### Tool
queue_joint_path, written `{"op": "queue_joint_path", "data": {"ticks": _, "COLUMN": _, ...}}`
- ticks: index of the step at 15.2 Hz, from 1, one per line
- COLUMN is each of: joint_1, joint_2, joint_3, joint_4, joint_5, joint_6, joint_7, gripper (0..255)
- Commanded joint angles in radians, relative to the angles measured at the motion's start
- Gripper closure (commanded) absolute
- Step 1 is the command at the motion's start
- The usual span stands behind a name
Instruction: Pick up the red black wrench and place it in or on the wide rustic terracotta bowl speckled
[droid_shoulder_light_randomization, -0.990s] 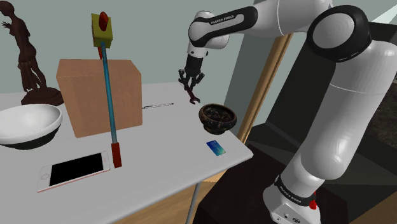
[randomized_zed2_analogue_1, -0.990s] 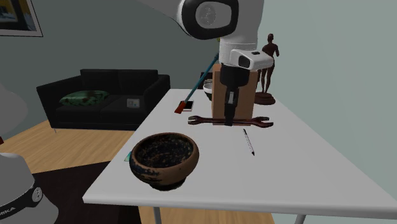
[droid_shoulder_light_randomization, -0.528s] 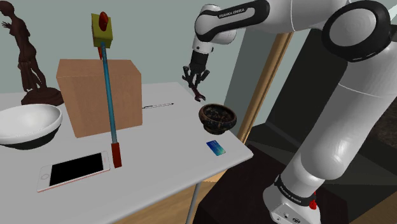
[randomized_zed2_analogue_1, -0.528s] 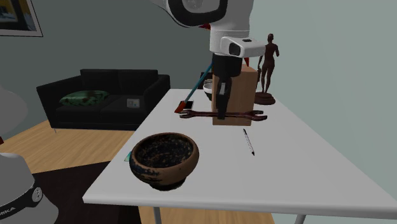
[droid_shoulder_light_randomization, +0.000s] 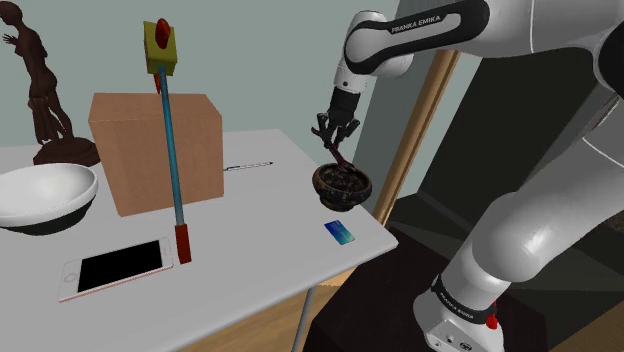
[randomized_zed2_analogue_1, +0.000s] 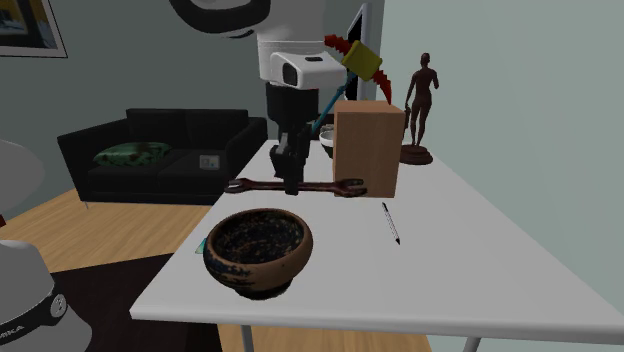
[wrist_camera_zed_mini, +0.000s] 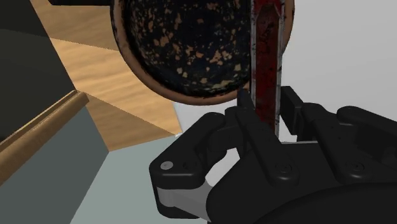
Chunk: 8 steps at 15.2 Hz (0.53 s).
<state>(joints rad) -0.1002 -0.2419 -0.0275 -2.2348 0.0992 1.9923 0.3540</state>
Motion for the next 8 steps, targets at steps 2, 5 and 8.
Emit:
{"op": "queue_joint_path", "data": {"ticks": 2, "joint_1": -0.008, "joint_2": -0.123, "joint_3": -0.007, "joint_4": -0.112, "joint_5": -0.007, "joint_6": -0.012, "joint_7": -0.010, "gripper": 255}}
{"op": "queue_joint_path", "data": {"ticks": 5, "joint_1": -0.015, "joint_2": -0.201, "joint_3": -0.013, "joint_4": -0.190, "joint_5": -0.012, "joint_6": -0.012, "joint_7": -0.019, "gripper": 255}}
{"op": "queue_joint_path", "data": {"ticks": 8, "joint_1": -0.014, "joint_2": -0.189, "joint_3": -0.014, "joint_4": -0.222, "joint_5": -0.010, "joint_6": 0.031, "joint_7": -0.023, "gripper": 255}}
